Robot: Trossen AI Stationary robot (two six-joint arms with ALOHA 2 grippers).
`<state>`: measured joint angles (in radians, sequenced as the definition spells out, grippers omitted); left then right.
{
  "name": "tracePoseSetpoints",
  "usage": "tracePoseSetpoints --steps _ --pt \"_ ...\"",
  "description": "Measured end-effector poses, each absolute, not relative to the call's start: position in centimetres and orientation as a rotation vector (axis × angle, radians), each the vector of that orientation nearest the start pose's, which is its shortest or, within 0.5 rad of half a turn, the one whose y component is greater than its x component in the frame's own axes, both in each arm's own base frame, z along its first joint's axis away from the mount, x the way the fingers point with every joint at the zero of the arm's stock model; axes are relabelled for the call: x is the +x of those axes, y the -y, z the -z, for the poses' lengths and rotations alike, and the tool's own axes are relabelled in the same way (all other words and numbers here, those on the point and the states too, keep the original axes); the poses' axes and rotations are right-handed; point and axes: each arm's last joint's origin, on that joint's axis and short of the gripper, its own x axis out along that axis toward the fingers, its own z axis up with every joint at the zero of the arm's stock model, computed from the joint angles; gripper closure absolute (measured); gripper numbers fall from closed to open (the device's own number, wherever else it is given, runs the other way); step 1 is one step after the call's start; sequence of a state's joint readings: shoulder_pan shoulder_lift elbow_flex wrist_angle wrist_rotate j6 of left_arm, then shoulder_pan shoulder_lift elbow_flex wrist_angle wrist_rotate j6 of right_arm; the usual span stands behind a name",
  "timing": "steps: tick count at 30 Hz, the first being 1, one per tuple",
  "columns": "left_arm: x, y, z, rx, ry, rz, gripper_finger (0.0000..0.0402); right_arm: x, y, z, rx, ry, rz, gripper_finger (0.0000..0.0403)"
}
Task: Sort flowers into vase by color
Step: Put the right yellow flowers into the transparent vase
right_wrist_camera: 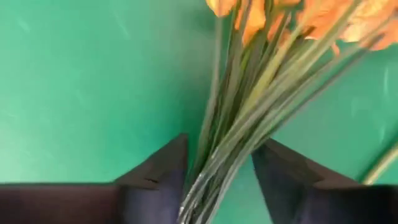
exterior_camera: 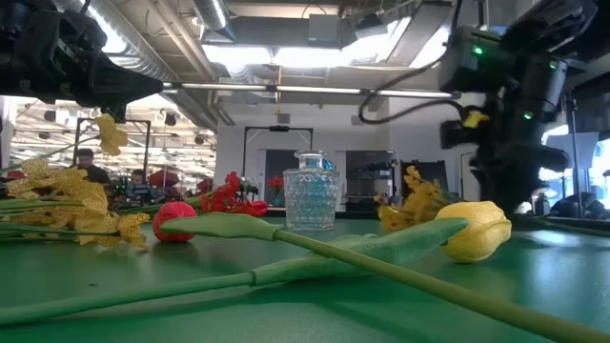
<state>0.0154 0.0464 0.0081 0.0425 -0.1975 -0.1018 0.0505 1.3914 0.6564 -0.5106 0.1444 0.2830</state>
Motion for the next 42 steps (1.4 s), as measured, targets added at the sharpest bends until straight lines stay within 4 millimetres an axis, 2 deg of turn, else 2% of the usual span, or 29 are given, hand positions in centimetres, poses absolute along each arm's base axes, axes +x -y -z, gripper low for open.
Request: tracePoseSetpoints --steps 5,7,12,18,22,26,30,33,39,42 --pt "9.9 -0.7 -16.7 -0.102 0.015 -0.213 0.0401 24.2 -0.9 -17.3 0.069 -1.146 0.185 0.036" --pt "9.9 -0.7 -16.7 -0.102 0.015 -0.212 0.0401 24.9 -0.9 -18.4 0.048 -1.111 0.165 0.0388" --pt "9.9 -0.7 -16.7 -0.102 0.015 -0.212 0.0401 25.8 -0.9 -21.8 0.008 -1.034 0.168 0.0373" --pt "9.9 -0.7 -16.7 -0.102 0.015 -0.212 0.0401 25.1 -0.8 -26.8 -0.028 -0.854 0.148 0.0393" --pt "9.9 -0.7 -16.7 -0.102 0.015 -0.212 0.0401 24.3 -0.8 -30.2 -0.027 -0.61 0.116 0.0384" --pt "9.9 -0.7 -16.7 -0.102 0.015 -0.212 0.0401 24.1 -1.2 -32.2 -0.048 -0.276 -0.038 0.0395" --pt "9.9 -0.7 -16.7 -0.102 0.016 -0.212 0.0401 24.3 -1.5 -31.9 -0.117 -0.029 -0.192 0.0388" --pt "9.9 -0.7 -16.7 -0.102 0.015 -0.212 0.0401 24.7 -1.4 -31.3 -0.161 0.139 -0.202 0.0388" --pt "9.9 -0.7 -16.7 -0.102 0.015 -0.212 0.0401 25.3 -0.7 -28.5 -0.163 0.317 -0.148 0.0392" --pt "9.9 -0.7 -16.7 -0.102 0.016 -0.212 0.0401 26.1 0.0 -26.9 -0.131 0.335 -0.106 0.039"
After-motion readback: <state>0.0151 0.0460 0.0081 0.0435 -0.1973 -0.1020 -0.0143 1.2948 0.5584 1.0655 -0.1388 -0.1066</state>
